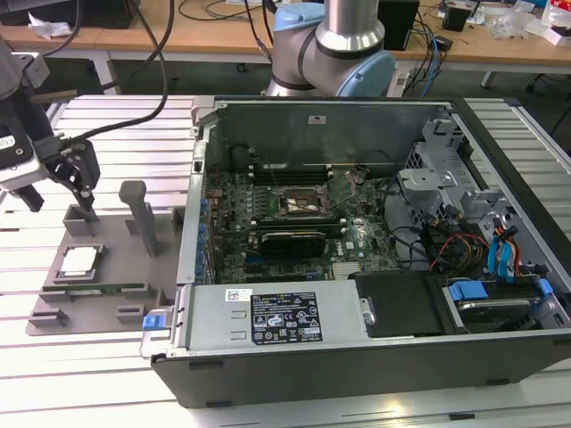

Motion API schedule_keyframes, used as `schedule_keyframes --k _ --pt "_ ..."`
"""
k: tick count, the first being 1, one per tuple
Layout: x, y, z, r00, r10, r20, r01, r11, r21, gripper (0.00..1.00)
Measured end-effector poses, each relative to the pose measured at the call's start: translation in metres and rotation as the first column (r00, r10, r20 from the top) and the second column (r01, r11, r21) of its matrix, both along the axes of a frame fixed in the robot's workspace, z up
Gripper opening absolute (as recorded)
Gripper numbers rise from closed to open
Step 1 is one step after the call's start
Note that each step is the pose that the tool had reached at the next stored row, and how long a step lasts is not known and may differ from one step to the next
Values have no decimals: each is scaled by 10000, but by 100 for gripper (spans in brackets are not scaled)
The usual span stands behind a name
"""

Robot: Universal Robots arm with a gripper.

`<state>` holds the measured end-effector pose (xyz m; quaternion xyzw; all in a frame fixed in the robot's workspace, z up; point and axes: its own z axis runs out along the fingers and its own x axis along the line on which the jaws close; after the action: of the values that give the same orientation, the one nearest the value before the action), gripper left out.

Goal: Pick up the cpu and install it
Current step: 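Pick up the cpu and move it towards the insertion slot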

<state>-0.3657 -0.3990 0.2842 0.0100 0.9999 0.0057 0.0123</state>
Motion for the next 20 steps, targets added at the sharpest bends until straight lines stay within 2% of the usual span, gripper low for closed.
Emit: schedule_keyframes --k 9,14,16,20 --pt "0 0 -70 10000 0 0 0 10000 0 71" --pt "0 0 -150 10000 0 0 0 10000 -4 71" --pt "-5 -4 -163 10000 -2 -1 2 10000 -9 71" --pt "-21 -57 -193 10000 0 2 0 10000 -33 71"
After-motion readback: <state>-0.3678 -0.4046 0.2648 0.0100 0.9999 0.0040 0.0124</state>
